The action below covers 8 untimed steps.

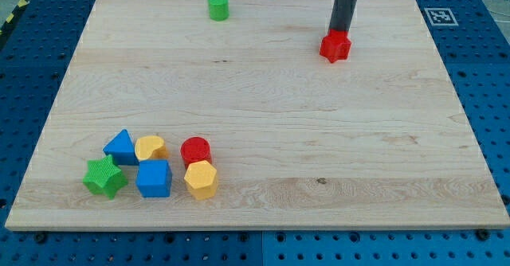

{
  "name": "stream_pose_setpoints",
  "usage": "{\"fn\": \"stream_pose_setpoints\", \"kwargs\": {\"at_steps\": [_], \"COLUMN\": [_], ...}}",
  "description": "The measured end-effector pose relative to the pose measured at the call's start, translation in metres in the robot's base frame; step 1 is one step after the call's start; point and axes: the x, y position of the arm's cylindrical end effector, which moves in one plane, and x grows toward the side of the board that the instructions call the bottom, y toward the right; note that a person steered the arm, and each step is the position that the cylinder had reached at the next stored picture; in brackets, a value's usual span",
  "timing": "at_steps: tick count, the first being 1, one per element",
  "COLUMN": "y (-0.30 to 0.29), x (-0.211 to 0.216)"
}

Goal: Move the red star to the right of the red circle

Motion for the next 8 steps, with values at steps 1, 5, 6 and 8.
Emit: {"fn": "stream_pose_setpoints", "kwargs": {"at_steps": [1,5,6,8], "y": [0.004,0.001,-0.017,-0.017], "x": [0.020,0.092,0.094,0.084]}}
